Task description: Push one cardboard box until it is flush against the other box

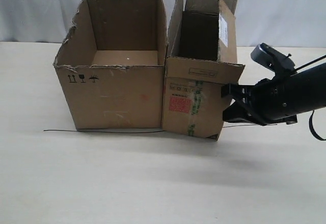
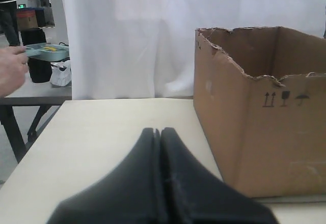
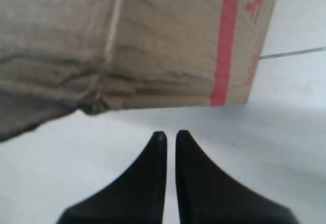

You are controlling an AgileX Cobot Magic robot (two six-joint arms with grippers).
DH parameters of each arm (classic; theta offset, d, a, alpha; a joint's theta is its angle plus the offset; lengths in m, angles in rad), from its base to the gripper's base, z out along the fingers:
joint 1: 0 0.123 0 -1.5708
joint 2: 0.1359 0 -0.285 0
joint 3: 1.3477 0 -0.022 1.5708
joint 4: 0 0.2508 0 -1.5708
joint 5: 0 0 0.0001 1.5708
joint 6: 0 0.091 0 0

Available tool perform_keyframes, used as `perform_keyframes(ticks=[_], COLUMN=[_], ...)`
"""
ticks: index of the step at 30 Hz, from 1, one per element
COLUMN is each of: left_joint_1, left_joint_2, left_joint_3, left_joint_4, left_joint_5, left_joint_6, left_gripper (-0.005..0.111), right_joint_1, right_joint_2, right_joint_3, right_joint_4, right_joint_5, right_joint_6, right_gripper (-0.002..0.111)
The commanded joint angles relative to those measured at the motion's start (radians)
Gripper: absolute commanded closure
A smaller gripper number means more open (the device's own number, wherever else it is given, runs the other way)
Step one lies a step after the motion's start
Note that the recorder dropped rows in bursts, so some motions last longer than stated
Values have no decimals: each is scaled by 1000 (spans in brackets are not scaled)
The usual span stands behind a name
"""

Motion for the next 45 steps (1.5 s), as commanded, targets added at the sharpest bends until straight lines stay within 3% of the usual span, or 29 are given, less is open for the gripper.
perform_keyframes(ticks=[1, 7, 24, 38, 45], left_joint_1=[0, 0, 0, 0, 0], left_joint_2=[-3, -3, -3, -3, -3], left_joint_3=[3, 3, 3, 3, 3], left_joint_4=[1, 1, 1, 1, 1], left_joint_5=[-6, -6, -6, -6, -6], left_joint_6=[-4, -4, -4, -4, -4], left_gripper=[107, 107, 107, 107, 107], right_joint_1=[-1, -1, -1, -1, -1], right_joint_2=[-7, -7, -7, 11, 32], right_joint_3=[-5, -5, -5, -5, -5], right_joint_4=[6, 36, 55, 120, 268], right_joint_5=[-15, -117, -176, -134, -110], right_joint_6=[2, 21, 17, 15, -109], right_gripper=[103, 103, 103, 103, 103])
